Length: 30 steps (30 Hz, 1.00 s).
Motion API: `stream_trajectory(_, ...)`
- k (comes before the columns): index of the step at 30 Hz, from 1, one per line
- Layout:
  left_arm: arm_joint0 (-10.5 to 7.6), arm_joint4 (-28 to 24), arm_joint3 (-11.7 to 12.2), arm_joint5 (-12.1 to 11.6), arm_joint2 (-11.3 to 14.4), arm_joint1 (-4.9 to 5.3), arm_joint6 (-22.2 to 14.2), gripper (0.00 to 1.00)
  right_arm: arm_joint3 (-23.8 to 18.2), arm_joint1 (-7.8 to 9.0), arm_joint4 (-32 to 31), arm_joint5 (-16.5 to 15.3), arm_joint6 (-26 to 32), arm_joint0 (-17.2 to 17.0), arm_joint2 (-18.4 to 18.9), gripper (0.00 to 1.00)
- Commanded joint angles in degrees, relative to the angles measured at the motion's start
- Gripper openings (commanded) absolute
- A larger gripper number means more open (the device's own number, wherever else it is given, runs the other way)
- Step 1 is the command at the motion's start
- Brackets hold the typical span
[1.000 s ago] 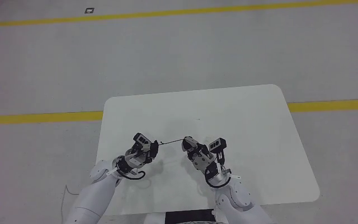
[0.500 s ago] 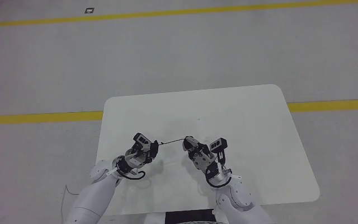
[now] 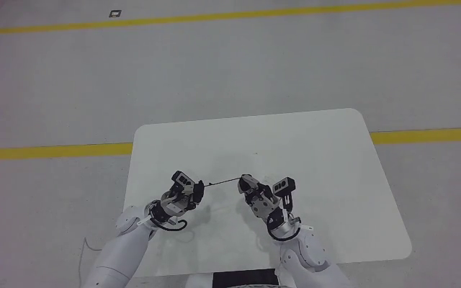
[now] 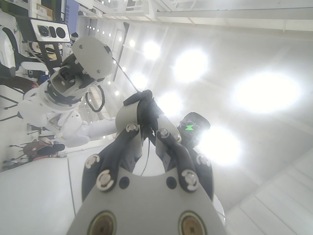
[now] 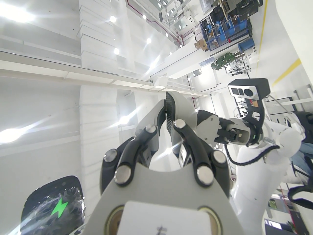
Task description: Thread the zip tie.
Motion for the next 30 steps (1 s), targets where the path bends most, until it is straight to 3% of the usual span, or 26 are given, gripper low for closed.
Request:
stream_trajectory(1,0.0,0.0,0.0,0.0,0.0,0.0,0.0,0.0,-0.1,0.0,0.0,0.0,0.0,-0.1,0.1,0.0)
stream_trajectory(30,0.0,0.0,0.0,0.0,0.0,0.0,0.0,0.0,-0.9,0.11,0.0,0.0,0.1,-1.1,1.9,0.0)
